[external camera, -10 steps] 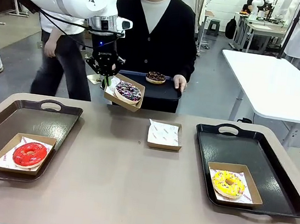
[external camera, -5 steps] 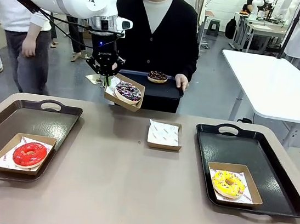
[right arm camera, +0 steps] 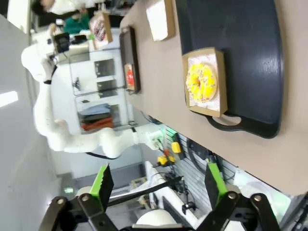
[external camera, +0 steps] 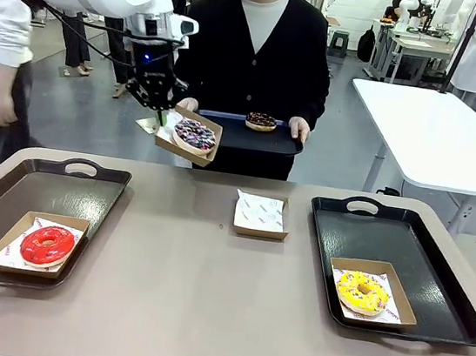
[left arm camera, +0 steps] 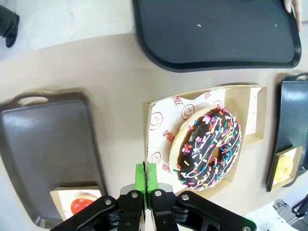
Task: Individually package the donuts and arrange them on the tray.
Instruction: Place the picked Paper togo box on the Handle tray while simultaneously picking up another Paper togo box from the table with the other hand.
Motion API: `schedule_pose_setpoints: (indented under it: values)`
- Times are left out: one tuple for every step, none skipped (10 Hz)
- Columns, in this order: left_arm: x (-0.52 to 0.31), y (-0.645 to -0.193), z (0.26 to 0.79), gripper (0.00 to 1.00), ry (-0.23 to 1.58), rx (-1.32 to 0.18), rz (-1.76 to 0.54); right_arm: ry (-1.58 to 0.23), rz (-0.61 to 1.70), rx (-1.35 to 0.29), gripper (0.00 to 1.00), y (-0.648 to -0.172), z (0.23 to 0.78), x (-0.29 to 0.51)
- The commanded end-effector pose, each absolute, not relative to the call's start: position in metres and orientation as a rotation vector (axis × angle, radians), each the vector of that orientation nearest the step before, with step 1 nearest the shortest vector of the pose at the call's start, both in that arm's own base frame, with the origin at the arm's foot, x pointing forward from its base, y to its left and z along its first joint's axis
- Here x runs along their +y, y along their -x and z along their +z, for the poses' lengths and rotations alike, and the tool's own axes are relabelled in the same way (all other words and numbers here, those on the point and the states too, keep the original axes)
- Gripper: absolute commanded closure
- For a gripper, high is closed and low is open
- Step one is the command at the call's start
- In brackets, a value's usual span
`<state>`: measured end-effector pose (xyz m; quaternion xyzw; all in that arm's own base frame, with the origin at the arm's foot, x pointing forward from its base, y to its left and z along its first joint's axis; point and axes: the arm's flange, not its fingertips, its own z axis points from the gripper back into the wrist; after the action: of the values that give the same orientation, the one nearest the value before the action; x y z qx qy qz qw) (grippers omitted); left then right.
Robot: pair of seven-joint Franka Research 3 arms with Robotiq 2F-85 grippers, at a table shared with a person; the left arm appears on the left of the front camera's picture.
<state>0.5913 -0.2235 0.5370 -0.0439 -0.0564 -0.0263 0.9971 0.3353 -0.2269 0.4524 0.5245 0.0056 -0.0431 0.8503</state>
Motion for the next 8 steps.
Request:
schedule_pose_setpoints:
  values:
    - [-0.182, -0.572, 0.538, 0.99, 0.124, -0.133, -0.077, -0.928, -0.07, 0.049, 0.0, -0.351, 0.486, -0.179]
    - [-0.159, -0.571, 0.535, 0.99, 0.131, -0.111, -0.084, -0.857, -0.059, 0.058, 0.0, -0.367, 0.504, -0.15]
    - [-0.14, -0.565, 0.534, 0.99, 0.134, -0.091, -0.084, -0.789, -0.061, 0.048, 0.0, -0.377, 0.518, -0.12]
    - [-0.122, -0.563, 0.528, 0.99, 0.14, -0.079, -0.08, -0.728, -0.064, 0.026, 0.0, -0.391, 0.53, -0.091]
    - [-0.105, -0.561, 0.521, 0.99, 0.151, -0.07, -0.067, -0.687, -0.053, 0.0, 0.0, -0.402, 0.543, -0.063]
    - [-0.083, -0.557, 0.516, 0.99, 0.16, -0.065, -0.046, -0.635, -0.036, -0.03, 0.0, -0.413, 0.552, -0.029]
    - [-0.065, -0.552, 0.512, 0.99, 0.166, -0.061, -0.027, -0.59, -0.023, -0.044, 0.0, -0.42, 0.554, -0.002]
    - [-0.049, -0.552, 0.506, 0.99, 0.178, -0.06, -0.011, -0.543, -0.016, -0.061, 0.0, -0.428, 0.551, 0.02]
